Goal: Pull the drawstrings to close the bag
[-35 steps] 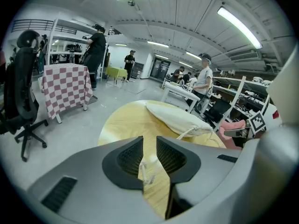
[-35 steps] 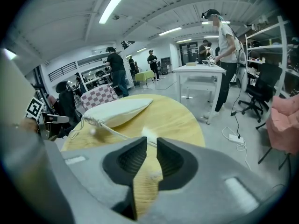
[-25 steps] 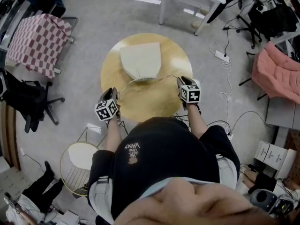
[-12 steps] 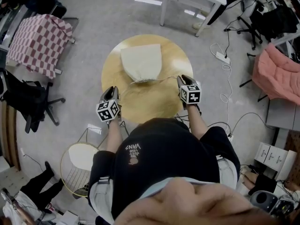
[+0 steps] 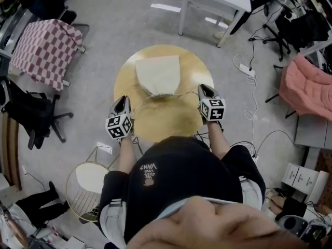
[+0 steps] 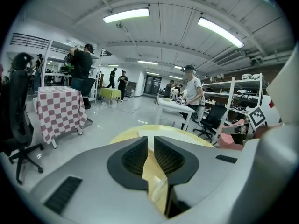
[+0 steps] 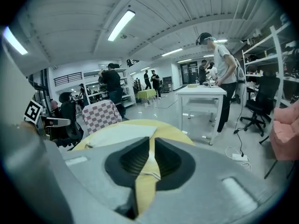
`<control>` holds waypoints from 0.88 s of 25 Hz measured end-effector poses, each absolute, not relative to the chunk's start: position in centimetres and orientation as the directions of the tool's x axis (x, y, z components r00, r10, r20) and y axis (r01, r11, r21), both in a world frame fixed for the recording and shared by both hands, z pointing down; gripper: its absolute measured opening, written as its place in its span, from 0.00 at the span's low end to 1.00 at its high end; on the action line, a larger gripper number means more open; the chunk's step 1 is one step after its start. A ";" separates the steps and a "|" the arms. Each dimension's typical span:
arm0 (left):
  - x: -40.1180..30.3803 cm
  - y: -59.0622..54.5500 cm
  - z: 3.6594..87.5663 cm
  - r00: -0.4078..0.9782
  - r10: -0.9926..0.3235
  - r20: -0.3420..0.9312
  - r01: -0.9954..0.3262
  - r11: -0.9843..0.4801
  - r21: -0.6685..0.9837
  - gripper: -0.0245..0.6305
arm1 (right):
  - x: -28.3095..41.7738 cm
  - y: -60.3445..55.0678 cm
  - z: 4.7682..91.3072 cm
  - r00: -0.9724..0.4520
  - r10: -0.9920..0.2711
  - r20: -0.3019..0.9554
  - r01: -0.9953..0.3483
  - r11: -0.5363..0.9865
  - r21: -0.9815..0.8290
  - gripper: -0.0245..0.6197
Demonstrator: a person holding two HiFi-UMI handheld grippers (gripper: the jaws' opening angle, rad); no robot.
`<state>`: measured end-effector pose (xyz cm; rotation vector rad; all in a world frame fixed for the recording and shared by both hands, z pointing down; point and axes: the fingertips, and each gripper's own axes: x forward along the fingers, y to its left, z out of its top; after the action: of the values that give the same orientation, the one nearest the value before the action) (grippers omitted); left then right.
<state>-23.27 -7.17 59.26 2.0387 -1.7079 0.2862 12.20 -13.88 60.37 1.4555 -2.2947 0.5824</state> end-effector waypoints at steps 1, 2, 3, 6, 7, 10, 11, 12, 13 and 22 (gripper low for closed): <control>-23.3 -7.3 59.0 0.207 -0.876 0.435 -0.969 -0.123 0.212 0.12 | 12.1 -13.9 60.1 -0.406 -0.766 0.498 -0.911 0.385 -0.150 0.08; -23.4 -7.3 58.8 0.207 -0.879 0.430 -0.970 -0.125 0.211 0.12 | 11.9 -14.0 59.8 -0.408 -0.770 0.491 -0.910 0.387 -0.151 0.07; -23.4 -7.4 58.5 0.208 -0.881 0.425 -0.970 -0.128 0.209 0.12 | 11.7 -14.1 59.5 -0.411 -0.773 0.483 -0.909 0.389 -0.152 0.06; -23.2 -7.5 57.9 0.217 -0.887 0.408 -0.969 -0.144 0.203 0.08 | 11.3 -14.2 58.5 -0.424 -0.784 0.453 -0.904 0.399 -0.155 0.05; -23.0 -7.6 57.6 0.221 -0.889 0.402 -0.968 -0.150 0.200 0.08 | 11.1 -14.3 58.1 -0.430 -0.787 0.443 -0.901 0.405 -0.155 0.05; -22.6 -7.9 56.9 0.234 -0.894 0.382 -0.966 -0.168 0.198 0.07 | 10.5 -14.4 57.1 -0.446 -0.792 0.416 -0.894 0.419 -0.160 0.04; -22.5 -7.9 56.6 0.240 -0.895 0.376 -0.964 -0.173 0.203 0.07 | 10.4 -14.4 56.8 -0.451 -0.794 0.408 -0.891 0.422 -0.165 0.04; -22.3 -7.9 56.4 0.247 -0.896 0.370 -0.962 -0.179 0.208 0.07 | 10.3 -14.4 56.6 -0.456 -0.794 0.401 -0.889 0.425 -0.170 0.04; -22.1 -7.9 56.2 0.252 -0.897 0.364 -0.960 -0.184 0.211 0.07 | 10.1 -14.3 56.3 -0.462 -0.794 0.395 -0.887 0.429 -0.174 0.04; -20.6 -8.2 54.0 0.289 -0.902 0.322 -0.955 -0.250 0.157 0.06 | 8.4 -14.1 54.0 -0.504 -0.796 0.334 -0.863 0.477 -0.167 0.04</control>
<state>-20.60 -8.25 53.96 2.2430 -1.6852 0.2364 8.43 -14.14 54.03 1.4332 -2.5124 0.4657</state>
